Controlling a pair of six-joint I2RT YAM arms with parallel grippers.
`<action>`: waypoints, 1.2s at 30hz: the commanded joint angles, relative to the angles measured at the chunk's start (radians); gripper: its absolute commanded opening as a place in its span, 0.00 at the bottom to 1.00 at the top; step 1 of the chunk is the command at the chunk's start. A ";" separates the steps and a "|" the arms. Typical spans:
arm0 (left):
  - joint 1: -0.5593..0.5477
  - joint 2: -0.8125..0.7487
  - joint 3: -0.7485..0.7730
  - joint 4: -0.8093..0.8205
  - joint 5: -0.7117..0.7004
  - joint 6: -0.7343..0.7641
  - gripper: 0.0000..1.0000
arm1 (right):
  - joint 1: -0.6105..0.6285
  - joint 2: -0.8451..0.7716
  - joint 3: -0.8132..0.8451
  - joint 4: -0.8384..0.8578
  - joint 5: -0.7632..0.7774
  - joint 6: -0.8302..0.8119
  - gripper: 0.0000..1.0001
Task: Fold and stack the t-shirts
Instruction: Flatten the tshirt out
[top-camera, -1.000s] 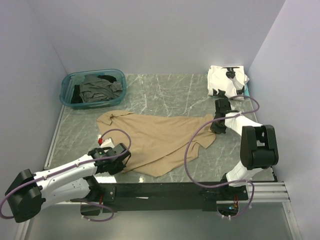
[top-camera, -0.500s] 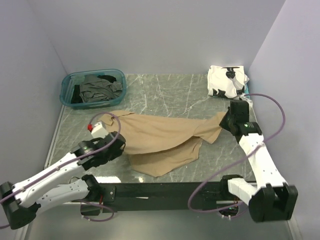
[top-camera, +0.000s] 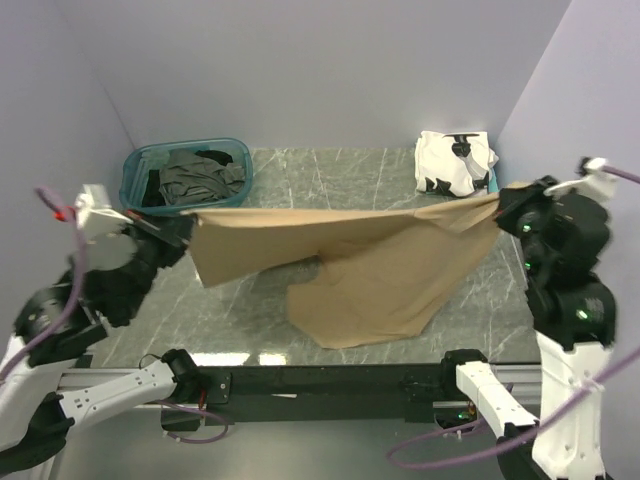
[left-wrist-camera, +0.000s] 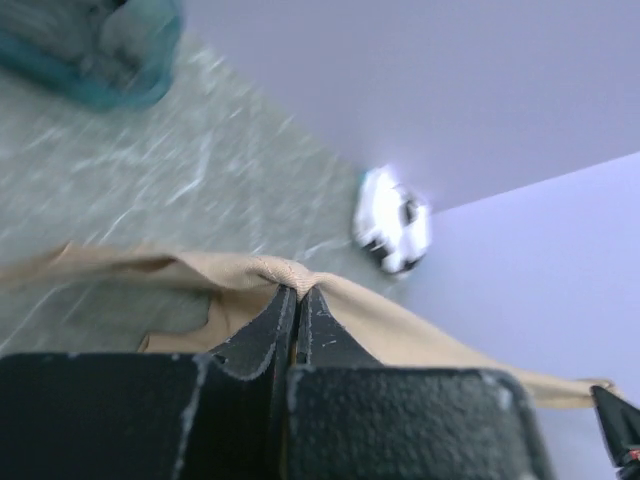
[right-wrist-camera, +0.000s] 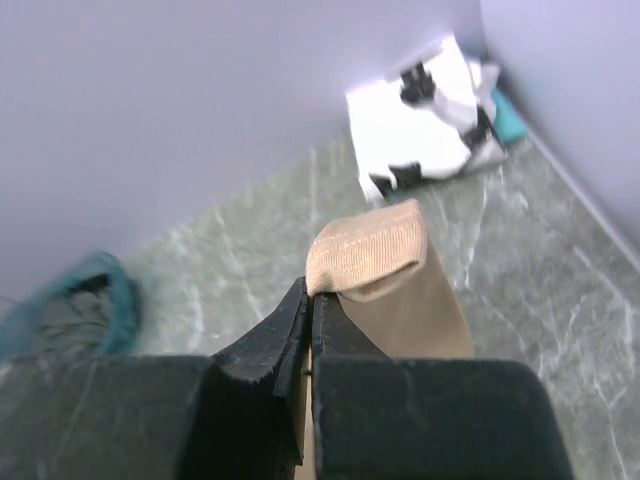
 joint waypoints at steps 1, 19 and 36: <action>-0.001 0.028 0.158 0.100 -0.040 0.170 0.01 | -0.007 -0.002 0.227 -0.075 0.044 -0.042 0.00; -0.001 0.047 0.551 0.319 0.394 0.463 0.01 | -0.006 -0.006 0.832 -0.193 0.011 -0.143 0.00; 0.014 0.222 0.220 0.574 -0.387 0.669 0.01 | -0.007 0.080 0.382 0.123 -0.052 -0.160 0.00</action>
